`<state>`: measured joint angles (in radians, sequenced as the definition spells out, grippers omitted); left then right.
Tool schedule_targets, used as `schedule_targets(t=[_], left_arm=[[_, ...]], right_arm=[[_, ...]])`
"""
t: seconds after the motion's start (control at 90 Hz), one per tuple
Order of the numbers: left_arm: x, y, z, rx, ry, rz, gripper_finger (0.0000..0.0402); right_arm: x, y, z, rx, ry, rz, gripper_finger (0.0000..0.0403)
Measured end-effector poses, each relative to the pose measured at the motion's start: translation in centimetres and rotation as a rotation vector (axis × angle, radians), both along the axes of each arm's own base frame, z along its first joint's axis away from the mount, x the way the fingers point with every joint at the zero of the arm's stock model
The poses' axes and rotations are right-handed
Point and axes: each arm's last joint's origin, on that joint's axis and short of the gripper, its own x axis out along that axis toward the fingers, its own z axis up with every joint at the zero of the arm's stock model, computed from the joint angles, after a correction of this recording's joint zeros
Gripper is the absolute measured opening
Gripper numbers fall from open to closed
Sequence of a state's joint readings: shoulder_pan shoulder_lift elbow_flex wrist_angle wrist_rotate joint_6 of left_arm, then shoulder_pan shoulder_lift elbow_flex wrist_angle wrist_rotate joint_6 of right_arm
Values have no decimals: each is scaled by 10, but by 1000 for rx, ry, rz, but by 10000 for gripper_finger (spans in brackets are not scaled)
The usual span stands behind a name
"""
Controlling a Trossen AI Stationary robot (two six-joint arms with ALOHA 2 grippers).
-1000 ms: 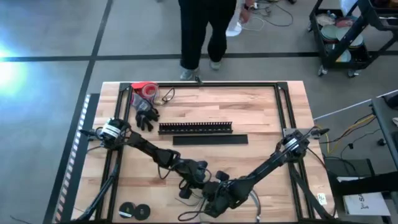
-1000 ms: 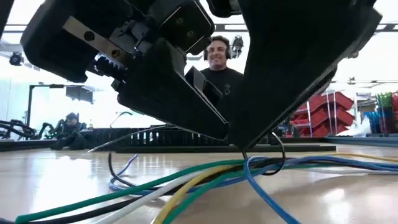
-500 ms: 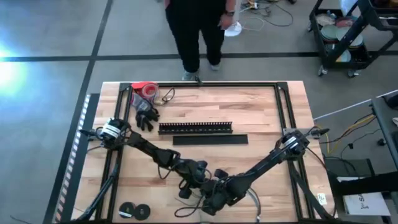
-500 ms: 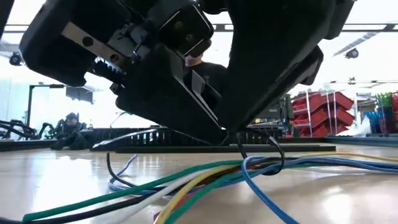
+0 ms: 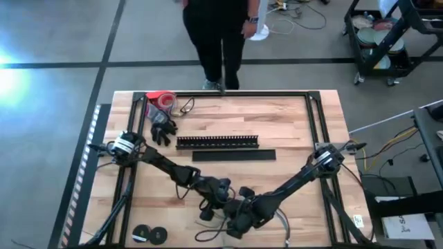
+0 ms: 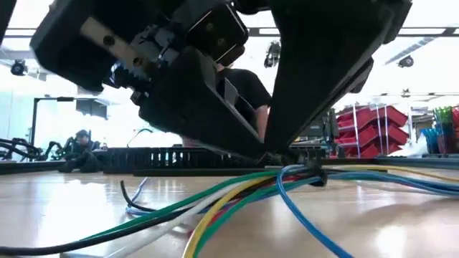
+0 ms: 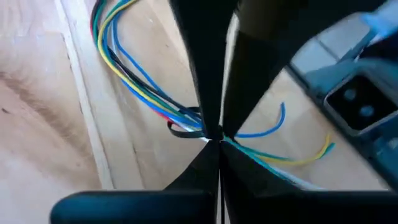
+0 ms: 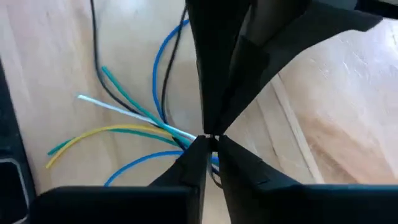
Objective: Ziptie cables
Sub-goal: Wrap the cable wires with the black zip tie
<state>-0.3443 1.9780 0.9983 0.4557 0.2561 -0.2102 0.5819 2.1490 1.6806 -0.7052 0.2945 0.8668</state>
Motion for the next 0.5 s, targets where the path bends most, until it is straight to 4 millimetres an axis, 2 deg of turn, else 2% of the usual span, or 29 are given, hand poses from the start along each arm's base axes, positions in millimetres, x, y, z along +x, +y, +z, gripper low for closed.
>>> schedule_targets(t=[0.289, 0.4, 0.5], left_arm=[[5, 11, 7, -247, 149, 130, 0], [6, 16, 7, -311, 203, 173, 0], [8, 22, 7, -365, 242, 183, 0]], right_arm=[[-9, 12, 8, -140, -29, 46, 134], [-14, 15, 7, -165, -30, 20, 142], [-22, 17, 3, -218, -6, -7, 132]])
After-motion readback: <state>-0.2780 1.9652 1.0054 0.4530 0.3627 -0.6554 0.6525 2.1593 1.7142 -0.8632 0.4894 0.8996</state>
